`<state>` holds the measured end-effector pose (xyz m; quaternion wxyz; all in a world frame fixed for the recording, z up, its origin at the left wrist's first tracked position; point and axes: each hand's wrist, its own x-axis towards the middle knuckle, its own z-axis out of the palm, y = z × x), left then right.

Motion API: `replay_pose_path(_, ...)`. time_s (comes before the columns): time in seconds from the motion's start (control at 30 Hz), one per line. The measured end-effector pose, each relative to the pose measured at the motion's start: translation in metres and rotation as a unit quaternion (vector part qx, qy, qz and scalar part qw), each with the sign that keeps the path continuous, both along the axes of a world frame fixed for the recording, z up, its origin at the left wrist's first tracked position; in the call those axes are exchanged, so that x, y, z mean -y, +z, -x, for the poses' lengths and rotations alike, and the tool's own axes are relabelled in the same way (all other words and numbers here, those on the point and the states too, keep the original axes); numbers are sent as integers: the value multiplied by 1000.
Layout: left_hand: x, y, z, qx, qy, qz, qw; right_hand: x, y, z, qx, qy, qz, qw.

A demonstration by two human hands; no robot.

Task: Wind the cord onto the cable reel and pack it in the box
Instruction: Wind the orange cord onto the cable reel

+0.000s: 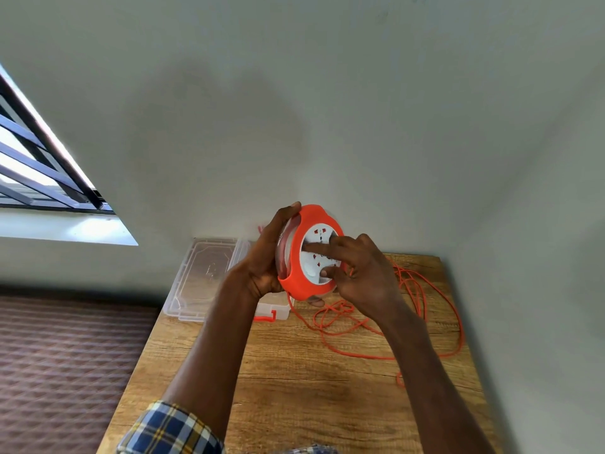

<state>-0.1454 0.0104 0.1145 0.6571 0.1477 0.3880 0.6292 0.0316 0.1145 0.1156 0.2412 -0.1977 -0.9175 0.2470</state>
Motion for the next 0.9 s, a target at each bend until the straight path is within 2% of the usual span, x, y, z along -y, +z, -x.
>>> replay_pose_path(0.2, -6, 4, -7, 5, 10, -4, 1000, 16, 0, 15, -53, -170, 58, 982)
replay_pose_path(0.3, -6, 5, -10, 10, 9, -4, 1000, 20, 0, 21, -42, -205, 61, 976)
replay_pose_path(0.37, -5, 3, -8, 6, 8, -3, 1000, 17, 2, 17, -47, -192, 63, 978)
replay_pose_path(0.47, -3, 0, -3, 5, 6, 10, 1000, 6, 3, 4, -107, -126, 41, 985)
replay_pose_path(0.57, -1, -2, 0, 28, -7, 10, 1000, -4, 3, -1, -45, 4, 19, 999)
replay_pose_path(0.63, -1, -5, 3, 30, -8, 11, 999, -5, 3, -2, 5, 38, 25, 999)
replay_pose_path(0.77, -1, -7, 4, 33, -10, 14, 999, -5, 2, 1, 48, 44, 13, 998)
replay_pose_path(0.9, -2, -5, 1, 12, -15, 21, 1000, -1, 2, 3, 48, -9, -12, 999)
